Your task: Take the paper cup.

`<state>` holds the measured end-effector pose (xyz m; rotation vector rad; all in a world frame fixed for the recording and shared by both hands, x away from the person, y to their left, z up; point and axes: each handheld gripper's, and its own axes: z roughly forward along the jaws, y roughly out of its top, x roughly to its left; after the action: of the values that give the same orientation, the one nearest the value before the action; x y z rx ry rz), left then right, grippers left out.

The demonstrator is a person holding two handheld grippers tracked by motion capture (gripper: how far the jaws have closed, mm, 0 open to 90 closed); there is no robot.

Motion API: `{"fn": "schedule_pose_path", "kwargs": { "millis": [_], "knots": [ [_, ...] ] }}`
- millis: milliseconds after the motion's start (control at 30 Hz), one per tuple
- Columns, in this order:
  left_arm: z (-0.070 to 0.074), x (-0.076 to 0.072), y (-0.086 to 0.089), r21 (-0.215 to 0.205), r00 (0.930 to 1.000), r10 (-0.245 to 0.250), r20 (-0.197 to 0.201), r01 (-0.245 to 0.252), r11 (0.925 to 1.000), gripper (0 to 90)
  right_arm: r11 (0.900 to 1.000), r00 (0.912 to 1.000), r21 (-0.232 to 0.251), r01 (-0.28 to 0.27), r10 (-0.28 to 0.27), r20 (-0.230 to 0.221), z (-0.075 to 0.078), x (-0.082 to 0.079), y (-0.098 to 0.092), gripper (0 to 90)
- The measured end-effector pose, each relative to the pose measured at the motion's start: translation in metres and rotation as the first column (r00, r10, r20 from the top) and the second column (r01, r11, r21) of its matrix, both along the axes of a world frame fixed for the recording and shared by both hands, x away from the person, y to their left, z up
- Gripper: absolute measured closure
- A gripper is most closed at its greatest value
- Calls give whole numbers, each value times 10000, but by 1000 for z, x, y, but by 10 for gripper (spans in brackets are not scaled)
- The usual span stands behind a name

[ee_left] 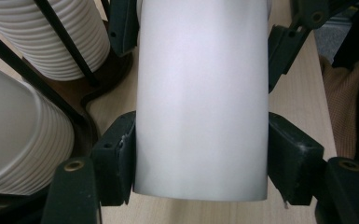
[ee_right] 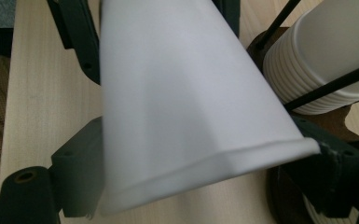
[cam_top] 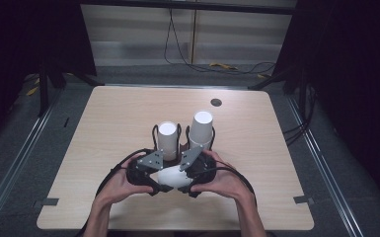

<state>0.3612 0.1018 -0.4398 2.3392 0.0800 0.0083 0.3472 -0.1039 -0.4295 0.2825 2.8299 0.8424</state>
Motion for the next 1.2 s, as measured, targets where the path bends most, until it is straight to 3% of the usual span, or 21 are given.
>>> {"fn": "schedule_pose_path", "kwargs": {
  "millis": [367,733,900,1033,1200],
  "knots": [
    [3,-1,4,-109,10000,42,26,-42,9999,337,9987,9994,392,339,-339,2,-4,-1,-11,140],
    [3,-1,11,-942,9995,308,-54,-312,9951,335,9910,9951,902,989,-981,-133,-13,-6,-25,140],
    [2,-1,12,-1224,9992,402,46,-393,9917,333,9819,9907,1326,1350,-1360,-10,-19,-11,-33,143],
    [0,-2,15,-1713,9989,459,52,-444,9842,332,9682,9845,1805,1734,-1754,-51,-25,-16,-42,148],
    [-2,-3,16,-2094,9982,594,78,-564,9762,331,9374,9770,2776,2102,-2115,-256,-30,-25,-57,147]
  ]
}}
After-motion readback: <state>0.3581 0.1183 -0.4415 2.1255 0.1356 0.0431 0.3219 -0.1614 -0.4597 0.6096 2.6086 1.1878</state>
